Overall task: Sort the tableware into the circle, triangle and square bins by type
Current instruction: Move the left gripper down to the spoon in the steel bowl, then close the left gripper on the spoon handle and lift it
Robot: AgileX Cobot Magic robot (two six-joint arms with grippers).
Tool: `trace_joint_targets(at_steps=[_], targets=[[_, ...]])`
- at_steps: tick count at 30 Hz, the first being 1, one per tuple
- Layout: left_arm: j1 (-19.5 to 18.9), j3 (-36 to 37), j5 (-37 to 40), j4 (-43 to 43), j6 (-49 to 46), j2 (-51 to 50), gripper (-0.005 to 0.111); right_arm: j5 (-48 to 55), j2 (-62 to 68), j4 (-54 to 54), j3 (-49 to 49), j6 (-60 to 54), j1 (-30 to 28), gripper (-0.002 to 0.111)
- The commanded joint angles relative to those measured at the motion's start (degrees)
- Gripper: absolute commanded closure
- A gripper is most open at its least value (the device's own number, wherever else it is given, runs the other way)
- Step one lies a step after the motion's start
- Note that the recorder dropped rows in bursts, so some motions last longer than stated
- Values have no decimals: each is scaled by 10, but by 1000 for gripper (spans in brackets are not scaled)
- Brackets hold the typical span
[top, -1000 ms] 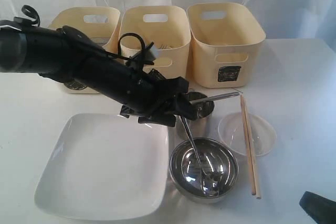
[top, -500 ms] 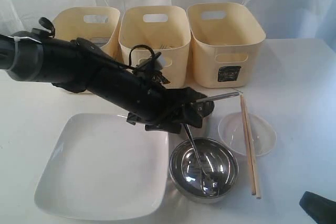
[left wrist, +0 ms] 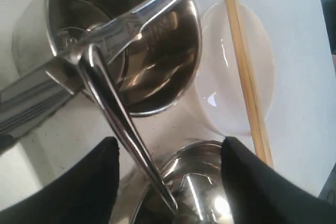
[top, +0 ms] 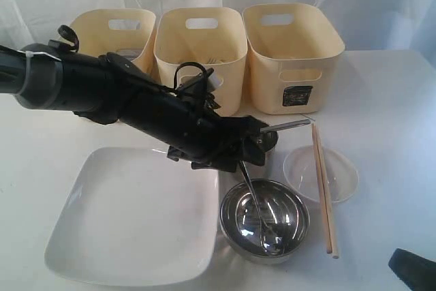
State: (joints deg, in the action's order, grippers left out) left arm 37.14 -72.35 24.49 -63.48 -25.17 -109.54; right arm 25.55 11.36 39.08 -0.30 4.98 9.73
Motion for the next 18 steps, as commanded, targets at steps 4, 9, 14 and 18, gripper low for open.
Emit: trace_joint_targets(at_steps=[4, 9, 14, 18], targets=[[2, 3, -1, -12, -3, -1, 45, -3, -4, -2, 3, 0, 2, 108], [2, 3, 5, -20, -1, -20, 45, -3, -4, -2, 3, 0, 2, 108], [11, 2, 2, -30, -5, -24, 45, -3, -4, -2, 3, 0, 2, 108], [16, 2, -11, -29, -5, -24, 56, -3, -4, -2, 3, 0, 2, 108]])
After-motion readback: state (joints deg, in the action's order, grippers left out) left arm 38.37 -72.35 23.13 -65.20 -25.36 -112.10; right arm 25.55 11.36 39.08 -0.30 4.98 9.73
